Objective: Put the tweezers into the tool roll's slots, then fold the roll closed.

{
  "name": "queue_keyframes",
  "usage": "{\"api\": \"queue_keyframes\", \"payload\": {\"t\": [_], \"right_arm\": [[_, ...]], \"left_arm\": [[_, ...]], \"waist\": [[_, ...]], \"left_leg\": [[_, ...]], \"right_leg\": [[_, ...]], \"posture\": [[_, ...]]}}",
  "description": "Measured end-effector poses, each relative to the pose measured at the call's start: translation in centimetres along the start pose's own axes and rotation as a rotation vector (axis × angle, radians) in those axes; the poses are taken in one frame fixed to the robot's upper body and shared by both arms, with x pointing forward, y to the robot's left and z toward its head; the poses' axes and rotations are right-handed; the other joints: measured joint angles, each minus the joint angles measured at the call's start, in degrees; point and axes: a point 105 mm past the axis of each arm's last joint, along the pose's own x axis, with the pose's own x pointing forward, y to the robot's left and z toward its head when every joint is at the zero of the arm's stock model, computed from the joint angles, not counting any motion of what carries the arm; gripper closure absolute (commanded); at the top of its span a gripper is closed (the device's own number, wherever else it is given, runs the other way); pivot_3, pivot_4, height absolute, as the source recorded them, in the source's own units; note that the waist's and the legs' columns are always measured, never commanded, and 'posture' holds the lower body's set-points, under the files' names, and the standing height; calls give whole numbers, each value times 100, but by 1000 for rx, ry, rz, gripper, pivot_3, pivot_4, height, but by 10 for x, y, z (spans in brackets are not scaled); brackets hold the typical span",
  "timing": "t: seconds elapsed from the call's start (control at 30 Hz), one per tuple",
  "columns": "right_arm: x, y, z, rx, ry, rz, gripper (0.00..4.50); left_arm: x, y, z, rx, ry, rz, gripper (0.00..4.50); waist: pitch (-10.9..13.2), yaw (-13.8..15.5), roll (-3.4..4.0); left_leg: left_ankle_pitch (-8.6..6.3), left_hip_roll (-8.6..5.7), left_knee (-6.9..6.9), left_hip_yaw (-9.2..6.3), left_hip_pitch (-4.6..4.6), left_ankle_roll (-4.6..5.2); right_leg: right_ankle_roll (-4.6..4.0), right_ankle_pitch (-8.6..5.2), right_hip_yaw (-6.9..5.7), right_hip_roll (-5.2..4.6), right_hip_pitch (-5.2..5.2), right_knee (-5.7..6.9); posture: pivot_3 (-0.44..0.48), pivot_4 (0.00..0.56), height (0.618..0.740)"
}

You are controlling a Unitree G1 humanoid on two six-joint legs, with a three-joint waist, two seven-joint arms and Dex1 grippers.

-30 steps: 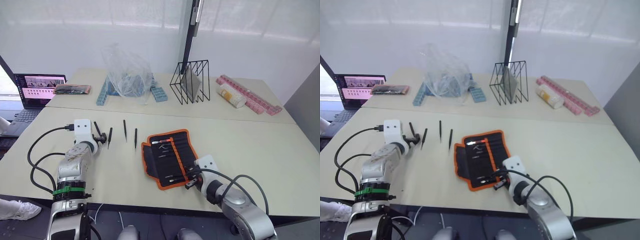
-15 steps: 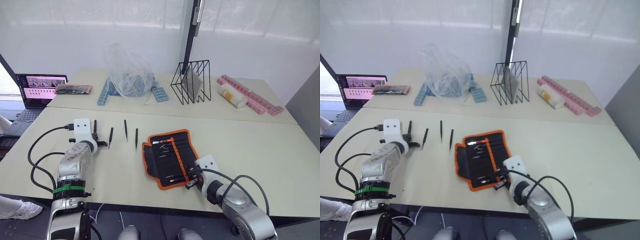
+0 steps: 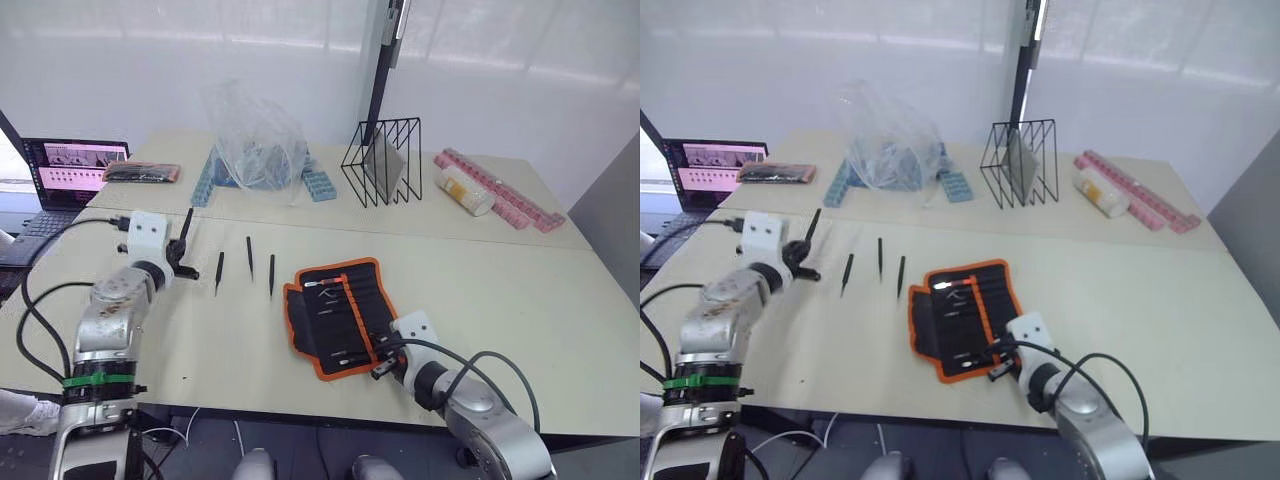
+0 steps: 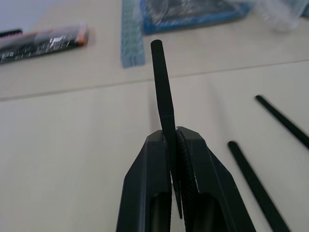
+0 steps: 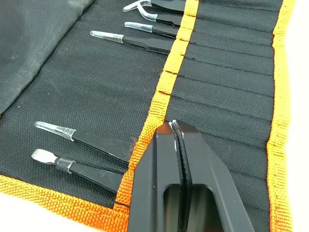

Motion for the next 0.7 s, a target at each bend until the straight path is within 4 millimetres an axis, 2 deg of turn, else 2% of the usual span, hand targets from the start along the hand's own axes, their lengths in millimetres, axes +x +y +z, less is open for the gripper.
{"api": "queue_keyframes", "payload": {"t": [0.1, 0.23, 0.27, 0.3, 0.4, 0.53, 0.6, 0.7], "right_arm": [[0, 0, 0, 0, 0, -1, 4500], [0, 1, 1, -2, -2, 6, 4500], [0, 1, 1, -2, -3, 6, 4500], [1, 1, 2, -4, -7, 9, 4500], [0, 1, 4, -7, -12, 10, 4500], [0, 1, 5, -9, -15, 10, 4500], [0, 1, 5, -10, -17, 9, 4500], [-1, 2, 5, -9, -19, 5, 4500]], "left_arm": [[-4, -35, 23, 1, -38, -192, 4484], [-23, -111, 45, 24, -3, -623, 4484], [-25, -115, 46, 29, 0, -645, 4484], [-32, -132, 45, 32, 19, -744, 4484], [-44, -162, 30, 104, 117, -906, 4484], [-59, -189, 8, 224, 226, -1050, 4484], [-62, -193, -2, 279, 290, -1081, 4484], [-62, -195, -3, 333, 328, -1103, 4484]], "waist": [[3, 6, -1], [13, -20, 7], [14, -21, 9], [21, -27, 20], [34, -27, 37], [47, -35, 46], [56, -32, 46], [66, -24, 44]], "left_leg": [[0, 1, 0, -1, -1, 0], [0, 0, 0, -1, -2, 1], [0, 0, -1, -1, -2, 1], [0, 0, -1, -1, 0, 1], [1, 2, -1, -2, 1, 2], [1, 2, -1, 0, 1, 2], [1, 2, -1, 0, 1, 2], [1, 1, -1, 1, -2, 3]], "right_leg": [[0, 0, -4, 2, 2, -2], [1, -1, -5, 4, 3, -8], [1, -1, -5, 5, 3, -9], [1, -1, -4, 5, 5, -9], [1, -1, -2, 11, 4, -10], [2, -2, 3, 13, 3, -10], [2, -2, 4, 16, 1, -9], [5, -4, 4, 15, 0, -9]], "posture": [[0, 150, 705], [0, 150, 705], [0, 150, 705], [0, 150, 705], [0, 150, 705], [0, 150, 705], [0, 150, 705], [0, 150, 705]]}}
